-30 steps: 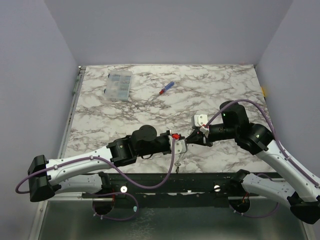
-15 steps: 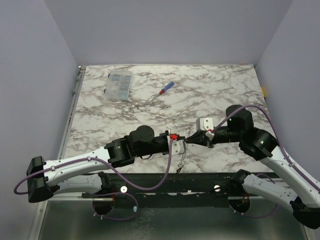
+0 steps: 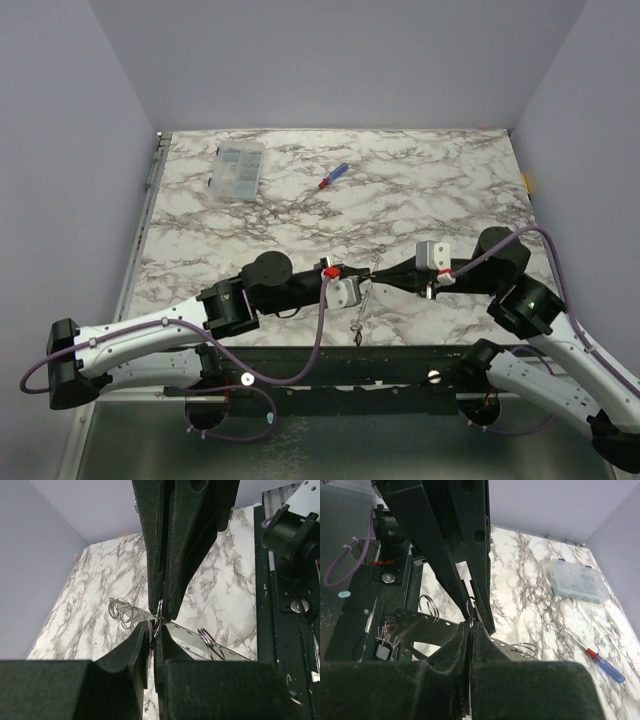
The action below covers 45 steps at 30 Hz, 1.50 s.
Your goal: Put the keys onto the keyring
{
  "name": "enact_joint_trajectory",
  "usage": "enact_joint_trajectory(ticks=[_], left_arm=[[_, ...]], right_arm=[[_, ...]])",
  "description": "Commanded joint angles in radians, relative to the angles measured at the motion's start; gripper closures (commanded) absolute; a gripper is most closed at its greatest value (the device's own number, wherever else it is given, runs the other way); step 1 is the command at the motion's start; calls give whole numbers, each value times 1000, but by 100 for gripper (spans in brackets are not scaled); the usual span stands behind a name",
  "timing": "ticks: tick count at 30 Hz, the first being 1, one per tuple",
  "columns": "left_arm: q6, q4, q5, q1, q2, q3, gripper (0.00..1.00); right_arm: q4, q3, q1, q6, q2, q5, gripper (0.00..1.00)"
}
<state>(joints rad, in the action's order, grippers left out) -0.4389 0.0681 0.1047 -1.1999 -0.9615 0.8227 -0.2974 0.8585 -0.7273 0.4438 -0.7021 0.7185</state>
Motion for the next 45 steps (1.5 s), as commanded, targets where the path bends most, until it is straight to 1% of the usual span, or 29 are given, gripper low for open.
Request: enact_joint_trajectory(ticks=[1,5,9,13,15,17,21,22,24,25,27,29,30,33,35,37,41,45], left_arm=[[19,3,-10,3,32,9,100],[13,27,0,3,35,-5,100],[-1,32,12,3,32,-16,100],[-17,33,16,3,27,-23,84],[-24,33,13,3,25,-26,79],[-29,33,11,3,22,-31,78],[-35,37,18,3,20,-35,79],[-38,37,22,3,19,-35,81],[-42,40,36,3,17,-32,93],[-43,42,44,2,17,-31,96],[-47,47,49,2,17,-31,99],[-55,49,42,2,24,-34,99],[-61,48,36,2,32,-38,95],[-97,25,39,2,73,-43,69],[-116,-24,44,2,100,-29,60],[-145,-111,59,3,117,-8,57],[-178,-235,96,2,138,35,57],[-217,-265,120,2,151,49,58]], right_arm=[[189,-42,5,-100,63,-30,99],[366,-118,6,-186,112,-47,100],[473,-158,6,-253,137,-52,99],[538,-182,5,-295,146,-44,99],[568,-193,6,-316,151,-37,99],[594,-202,6,-332,157,-34,99],[616,-209,5,-353,157,-21,99],[622,-214,6,-359,157,-19,99],[641,-220,6,-371,155,-16,99],[647,-223,5,-375,155,-14,99],[648,-225,6,-378,153,-8,99],[630,-220,5,-371,152,15,99],[602,-209,5,-359,150,32,99],[477,-164,6,-302,136,76,100],[371,-126,6,-253,129,89,99],[271,-97,5,-202,127,92,99],[140,-58,5,-139,127,81,99],[71,-33,5,-122,112,89,99]])
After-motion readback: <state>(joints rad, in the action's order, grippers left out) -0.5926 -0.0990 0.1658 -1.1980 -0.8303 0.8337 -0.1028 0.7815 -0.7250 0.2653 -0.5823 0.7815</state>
